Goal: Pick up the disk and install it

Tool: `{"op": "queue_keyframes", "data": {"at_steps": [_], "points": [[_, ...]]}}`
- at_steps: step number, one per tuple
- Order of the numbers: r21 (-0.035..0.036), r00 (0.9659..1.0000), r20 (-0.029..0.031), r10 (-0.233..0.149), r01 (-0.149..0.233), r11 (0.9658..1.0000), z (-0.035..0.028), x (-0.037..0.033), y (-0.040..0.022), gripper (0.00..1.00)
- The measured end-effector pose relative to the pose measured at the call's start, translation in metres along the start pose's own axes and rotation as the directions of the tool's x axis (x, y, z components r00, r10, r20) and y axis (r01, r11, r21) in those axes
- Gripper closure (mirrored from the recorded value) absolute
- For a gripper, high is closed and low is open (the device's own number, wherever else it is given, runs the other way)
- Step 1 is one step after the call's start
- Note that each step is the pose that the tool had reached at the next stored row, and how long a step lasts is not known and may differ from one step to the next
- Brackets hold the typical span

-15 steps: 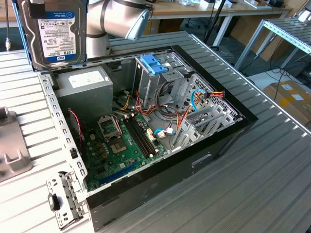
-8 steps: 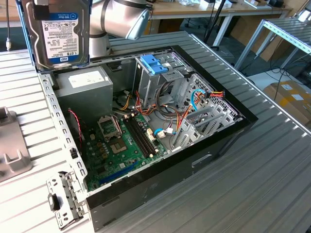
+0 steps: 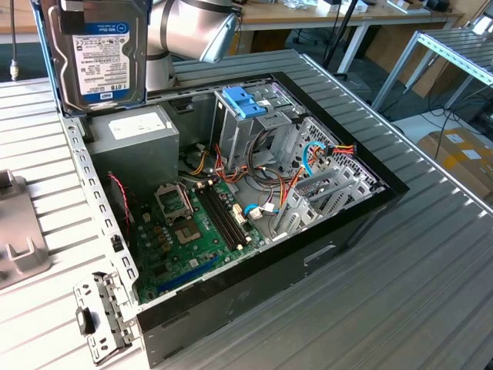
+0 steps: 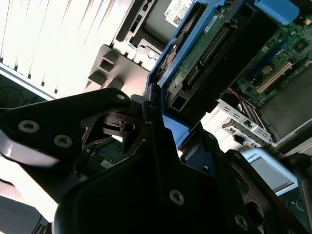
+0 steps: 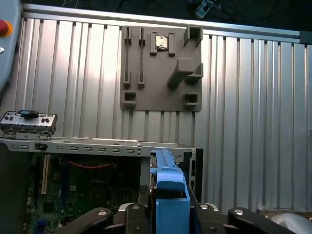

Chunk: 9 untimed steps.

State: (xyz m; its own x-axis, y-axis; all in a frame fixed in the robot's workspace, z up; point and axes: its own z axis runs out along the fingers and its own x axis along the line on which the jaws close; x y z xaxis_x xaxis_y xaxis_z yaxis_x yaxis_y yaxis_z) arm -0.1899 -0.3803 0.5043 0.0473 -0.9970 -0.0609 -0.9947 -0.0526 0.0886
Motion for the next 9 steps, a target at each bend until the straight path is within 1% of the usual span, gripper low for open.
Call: {"op": "queue_keyframes", "data": {"at_steps": [9], "points": [[-0.0011, 1.0000, 0.0000, 0.000, 0.000, 1.0000, 0.0002, 0.0066, -0.0057, 0.63]]}}
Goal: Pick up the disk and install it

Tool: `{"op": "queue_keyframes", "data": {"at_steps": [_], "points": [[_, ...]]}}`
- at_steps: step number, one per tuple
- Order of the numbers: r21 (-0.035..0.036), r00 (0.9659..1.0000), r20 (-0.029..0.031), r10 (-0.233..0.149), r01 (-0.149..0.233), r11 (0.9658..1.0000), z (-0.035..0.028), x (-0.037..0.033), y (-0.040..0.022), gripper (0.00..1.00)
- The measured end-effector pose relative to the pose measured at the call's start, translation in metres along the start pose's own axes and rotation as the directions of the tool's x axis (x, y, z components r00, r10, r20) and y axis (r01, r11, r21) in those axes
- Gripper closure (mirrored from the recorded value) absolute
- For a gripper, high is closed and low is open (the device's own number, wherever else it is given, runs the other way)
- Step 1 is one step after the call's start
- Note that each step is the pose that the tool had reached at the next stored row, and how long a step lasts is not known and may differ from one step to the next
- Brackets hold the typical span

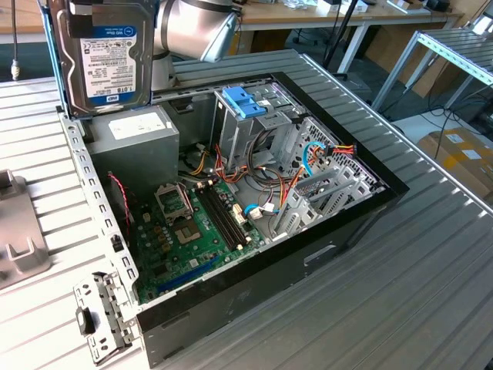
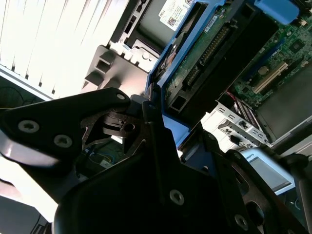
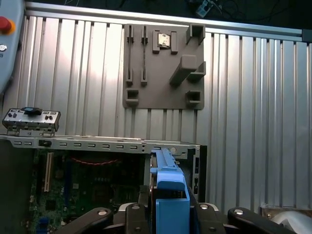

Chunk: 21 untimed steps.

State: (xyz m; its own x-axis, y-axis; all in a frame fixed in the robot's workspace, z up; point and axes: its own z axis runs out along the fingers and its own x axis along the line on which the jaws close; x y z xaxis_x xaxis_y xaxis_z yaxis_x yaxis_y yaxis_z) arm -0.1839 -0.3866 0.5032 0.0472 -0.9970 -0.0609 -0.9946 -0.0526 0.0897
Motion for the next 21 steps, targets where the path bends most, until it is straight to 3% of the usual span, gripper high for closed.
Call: {"op": "queue_keyframes", "data": {"at_steps": [21], "points": [[-0.0009, 1.0000, 0.0002, 0.000, 0.000, 1.0000, 0.0002, 0.0174, -0.0076, 0.63]]}}
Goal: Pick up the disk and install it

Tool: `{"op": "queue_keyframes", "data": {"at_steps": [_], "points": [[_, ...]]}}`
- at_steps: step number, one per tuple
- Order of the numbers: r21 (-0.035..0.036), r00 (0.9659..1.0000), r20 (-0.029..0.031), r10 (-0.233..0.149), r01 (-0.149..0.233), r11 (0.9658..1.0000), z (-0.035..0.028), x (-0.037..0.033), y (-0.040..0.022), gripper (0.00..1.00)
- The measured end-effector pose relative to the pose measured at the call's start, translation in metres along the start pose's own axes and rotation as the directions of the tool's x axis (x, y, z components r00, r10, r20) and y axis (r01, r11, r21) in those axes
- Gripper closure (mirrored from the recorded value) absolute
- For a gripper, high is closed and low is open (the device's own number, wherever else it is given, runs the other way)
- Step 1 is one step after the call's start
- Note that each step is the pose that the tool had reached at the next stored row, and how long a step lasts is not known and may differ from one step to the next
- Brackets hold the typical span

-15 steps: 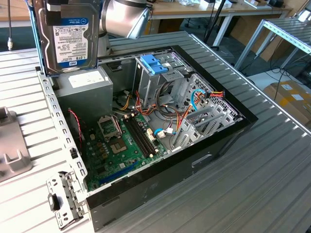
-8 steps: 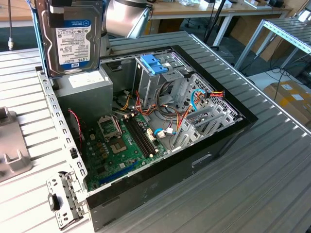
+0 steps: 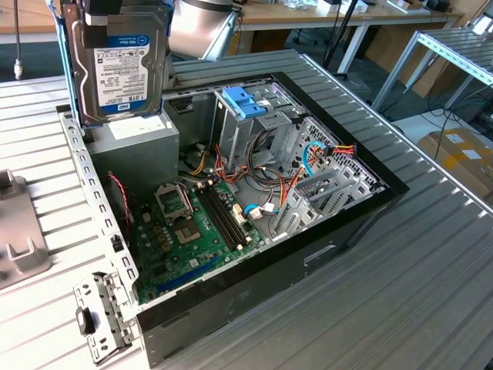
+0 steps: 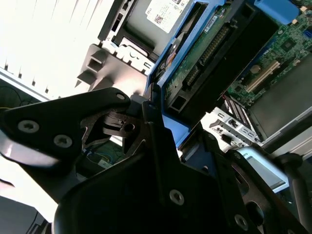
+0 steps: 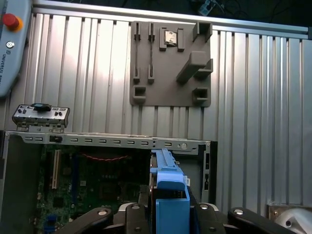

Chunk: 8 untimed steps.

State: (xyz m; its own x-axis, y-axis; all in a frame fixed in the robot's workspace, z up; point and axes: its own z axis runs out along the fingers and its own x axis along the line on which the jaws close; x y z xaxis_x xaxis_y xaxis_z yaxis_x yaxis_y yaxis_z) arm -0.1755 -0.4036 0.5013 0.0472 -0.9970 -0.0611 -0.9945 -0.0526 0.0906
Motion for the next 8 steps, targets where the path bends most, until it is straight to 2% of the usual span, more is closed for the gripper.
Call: {"op": "queue_keyframes", "data": {"at_steps": [4, 8], "points": [[-0.0008, 1.0000, -0.0001, 0.000, 0.000, 1.0000, 0.0000, 0.0021, -0.0027, 0.63], [-0.0024, 1.0000, 0.0000, 0.000, 0.000, 1.0000, 0.0000, 0.0056, -0.0079, 0.63]]}}
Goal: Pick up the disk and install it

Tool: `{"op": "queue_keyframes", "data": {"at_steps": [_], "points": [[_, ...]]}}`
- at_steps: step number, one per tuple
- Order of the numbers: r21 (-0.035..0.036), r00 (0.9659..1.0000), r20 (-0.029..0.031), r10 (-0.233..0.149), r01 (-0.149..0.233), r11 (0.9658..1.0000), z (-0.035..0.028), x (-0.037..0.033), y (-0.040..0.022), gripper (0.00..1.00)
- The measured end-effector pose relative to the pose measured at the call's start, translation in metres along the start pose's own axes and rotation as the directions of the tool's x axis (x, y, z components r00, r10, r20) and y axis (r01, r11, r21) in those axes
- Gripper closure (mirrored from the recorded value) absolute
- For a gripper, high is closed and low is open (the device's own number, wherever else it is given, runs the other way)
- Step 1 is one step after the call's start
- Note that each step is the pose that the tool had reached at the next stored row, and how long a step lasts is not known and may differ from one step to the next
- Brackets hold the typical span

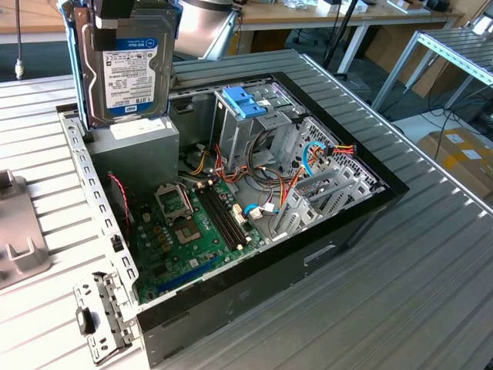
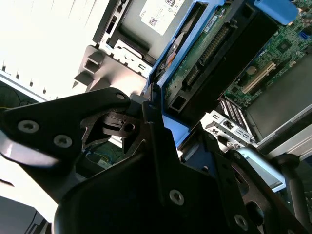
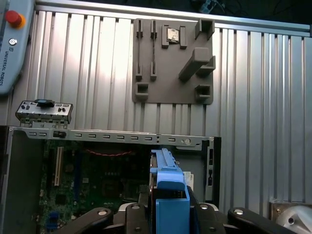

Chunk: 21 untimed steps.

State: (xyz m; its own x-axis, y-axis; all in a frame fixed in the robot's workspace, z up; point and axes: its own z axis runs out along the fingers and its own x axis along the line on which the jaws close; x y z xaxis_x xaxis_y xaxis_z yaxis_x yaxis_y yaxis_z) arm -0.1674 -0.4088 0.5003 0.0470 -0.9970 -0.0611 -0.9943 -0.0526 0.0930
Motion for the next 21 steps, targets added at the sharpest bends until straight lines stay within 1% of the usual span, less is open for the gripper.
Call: {"op": "queue_keyframes", "data": {"at_steps": [12, 21], "points": [[-0.0038, 1.0000, 0.0003, 0.000, 0.000, 1.0000, -0.0001, 0.0093, -0.0122, 0.63], [-0.0059, 1.0000, 0.0003, 0.000, 0.000, 1.0000, -0.0003, 0.0164, -0.0189, 0.63]]}}
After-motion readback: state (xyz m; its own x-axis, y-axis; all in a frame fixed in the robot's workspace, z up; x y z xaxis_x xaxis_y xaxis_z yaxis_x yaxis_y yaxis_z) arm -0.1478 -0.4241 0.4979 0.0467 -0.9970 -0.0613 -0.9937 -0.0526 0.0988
